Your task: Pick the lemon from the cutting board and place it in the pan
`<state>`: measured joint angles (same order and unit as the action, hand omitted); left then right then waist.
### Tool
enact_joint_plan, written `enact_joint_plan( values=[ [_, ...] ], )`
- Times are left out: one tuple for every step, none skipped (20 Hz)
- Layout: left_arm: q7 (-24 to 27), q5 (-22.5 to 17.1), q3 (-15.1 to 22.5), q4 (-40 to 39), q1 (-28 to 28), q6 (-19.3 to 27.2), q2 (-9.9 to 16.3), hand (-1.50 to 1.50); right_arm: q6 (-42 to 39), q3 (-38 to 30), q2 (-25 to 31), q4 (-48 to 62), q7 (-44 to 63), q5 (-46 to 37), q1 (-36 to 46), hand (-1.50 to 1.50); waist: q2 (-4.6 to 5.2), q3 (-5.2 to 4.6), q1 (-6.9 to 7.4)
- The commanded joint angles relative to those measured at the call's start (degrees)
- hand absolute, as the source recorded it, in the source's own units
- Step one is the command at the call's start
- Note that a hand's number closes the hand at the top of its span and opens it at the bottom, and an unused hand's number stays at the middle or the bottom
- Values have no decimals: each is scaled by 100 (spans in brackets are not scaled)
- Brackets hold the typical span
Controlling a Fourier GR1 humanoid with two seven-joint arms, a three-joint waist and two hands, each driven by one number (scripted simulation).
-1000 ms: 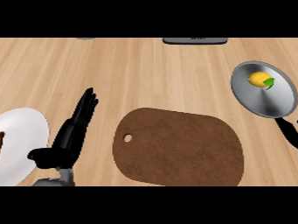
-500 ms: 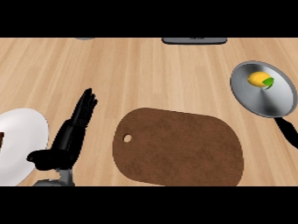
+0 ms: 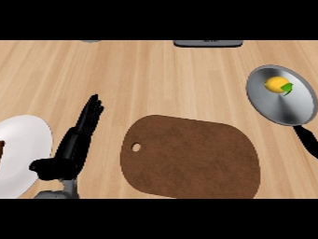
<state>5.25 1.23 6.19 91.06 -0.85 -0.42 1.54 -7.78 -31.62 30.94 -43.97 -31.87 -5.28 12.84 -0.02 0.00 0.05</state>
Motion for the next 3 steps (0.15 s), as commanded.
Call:
enact_joint_plan(
  values=[
    [26, -77, -19, 66, 32, -61, -40, 0, 503, 188, -87, -69, -156, -180, 13, -150, 2, 1, 9],
    [36, 222, 259, -179, -116, 346, -147, 0, 425, 243, -161, -622, 214, -62, -179, -150, -2, -2, -16],
    [211, -2, -169, -407, -218, 2, 28, 0, 550, 203, -56, -599, 123, -140, -208, -150, 1, -2, -17]
  ],
)
